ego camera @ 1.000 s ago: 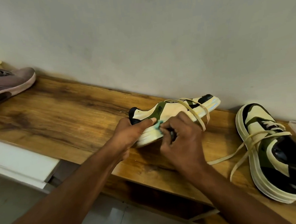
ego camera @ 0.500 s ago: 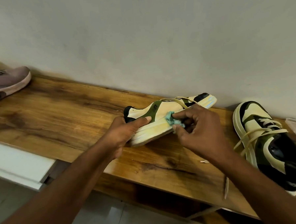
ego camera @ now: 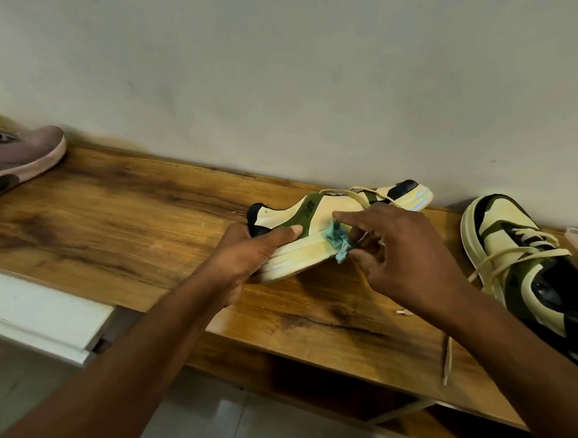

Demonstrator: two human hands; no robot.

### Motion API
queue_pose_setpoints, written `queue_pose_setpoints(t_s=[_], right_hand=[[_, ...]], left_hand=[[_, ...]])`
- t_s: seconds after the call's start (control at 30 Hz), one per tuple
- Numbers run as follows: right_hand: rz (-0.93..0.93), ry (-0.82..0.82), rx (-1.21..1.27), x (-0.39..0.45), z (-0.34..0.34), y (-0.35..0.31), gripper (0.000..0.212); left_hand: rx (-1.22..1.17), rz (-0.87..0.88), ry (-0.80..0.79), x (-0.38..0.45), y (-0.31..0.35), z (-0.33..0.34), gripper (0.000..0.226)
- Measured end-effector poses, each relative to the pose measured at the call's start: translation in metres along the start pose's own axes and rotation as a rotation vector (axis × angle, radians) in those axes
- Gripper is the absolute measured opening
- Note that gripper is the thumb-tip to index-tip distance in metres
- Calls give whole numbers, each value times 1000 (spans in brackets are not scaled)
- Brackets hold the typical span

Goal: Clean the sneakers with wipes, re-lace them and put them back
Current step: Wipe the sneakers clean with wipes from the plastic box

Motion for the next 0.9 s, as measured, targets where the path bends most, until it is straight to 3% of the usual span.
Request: queue_pose_setpoints(t_s=[0.2,0.3,0.4,0.57,0.77,0.9], right_hand=[[17,52,6,-2,7,-3,31],[72,160,-20,-1,-2,6,21],[169,320,11,3,-16,26,14],[218,357,26,-3,2,6,8],[50,357,154,-14,46,-33,10],[-127,432,-205,-14,35,-4,11]], left_hand=[[35,11,0,1,1,0,31],[28,-17,-5,2,1,-2,35],[42,-26,5,4,-1,-4,40],[51,-20,28,3,-3,-1,38],[24,-17,23,1,-4,-1,36],[19,-62,-8,5,-4,-3,50]])
Point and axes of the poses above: each hand's wrist, its own x-axis towards the middle knuckle, its own z-axis out of the palm, y = z × x, the point moved 2 cm from there along x, towards the middle knuckle, and after that the axes turned 7 degrees about y, right-handed, at the moved point
